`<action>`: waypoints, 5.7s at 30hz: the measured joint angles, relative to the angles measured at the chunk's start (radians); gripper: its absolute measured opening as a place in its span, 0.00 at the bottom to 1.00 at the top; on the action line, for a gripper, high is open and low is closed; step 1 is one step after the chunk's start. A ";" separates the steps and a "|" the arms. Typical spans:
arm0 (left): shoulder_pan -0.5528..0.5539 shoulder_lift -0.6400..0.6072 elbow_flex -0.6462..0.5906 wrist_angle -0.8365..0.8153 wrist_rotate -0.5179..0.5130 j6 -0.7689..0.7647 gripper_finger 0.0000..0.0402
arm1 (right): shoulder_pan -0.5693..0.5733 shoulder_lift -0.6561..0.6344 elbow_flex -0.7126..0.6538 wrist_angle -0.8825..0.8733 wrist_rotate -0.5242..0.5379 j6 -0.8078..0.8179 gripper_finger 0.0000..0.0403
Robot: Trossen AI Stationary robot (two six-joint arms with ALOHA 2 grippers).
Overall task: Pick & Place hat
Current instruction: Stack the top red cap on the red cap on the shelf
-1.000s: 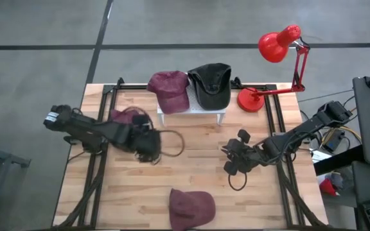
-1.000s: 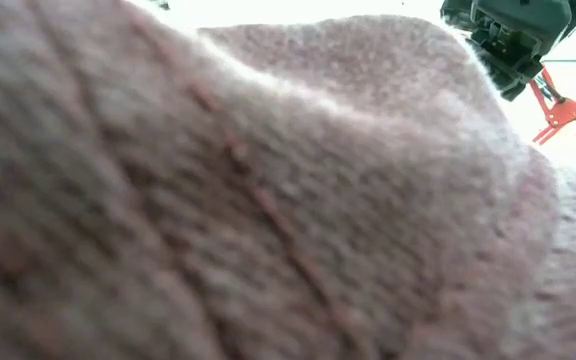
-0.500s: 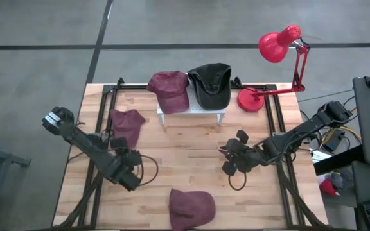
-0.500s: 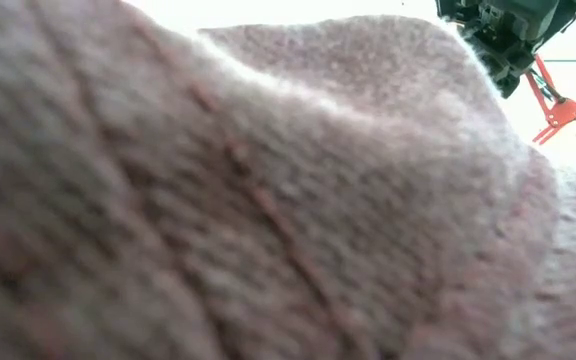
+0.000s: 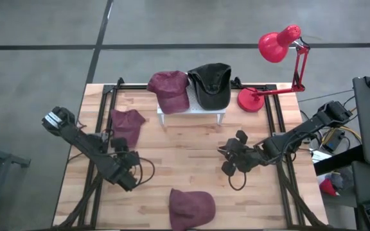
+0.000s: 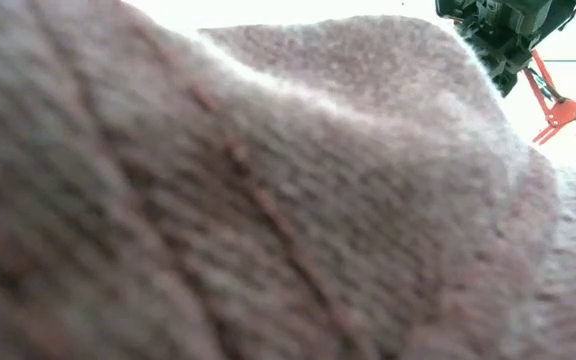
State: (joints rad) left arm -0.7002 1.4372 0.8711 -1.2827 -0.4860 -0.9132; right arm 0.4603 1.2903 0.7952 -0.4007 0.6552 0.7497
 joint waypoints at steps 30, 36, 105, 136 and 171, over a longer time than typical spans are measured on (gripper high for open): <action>0.013 0.007 -0.237 0.115 -0.120 -0.086 0.46 | -0.005 0.000 0.001 0.018 0.045 0.004 0.13; 0.024 0.010 -0.297 0.194 -0.161 -0.103 0.46 | -0.007 0.000 0.001 0.017 0.055 0.003 0.13; 0.300 0.010 -0.398 0.401 -0.460 0.010 0.40 | -0.007 0.000 -0.003 0.012 0.053 0.000 0.13; 0.512 0.012 -0.245 0.551 -0.447 0.480 0.40 | -0.007 0.000 -0.002 0.016 0.051 -0.001 0.13; 0.380 -0.112 -0.035 -0.054 -0.266 0.473 0.36 | -0.007 -0.019 0.140 0.039 0.041 -0.236 0.13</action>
State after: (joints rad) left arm -0.3206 1.3251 0.8362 -1.3370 -0.7518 -0.4399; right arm 0.4532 1.2709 0.9348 -0.3615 0.6964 0.5133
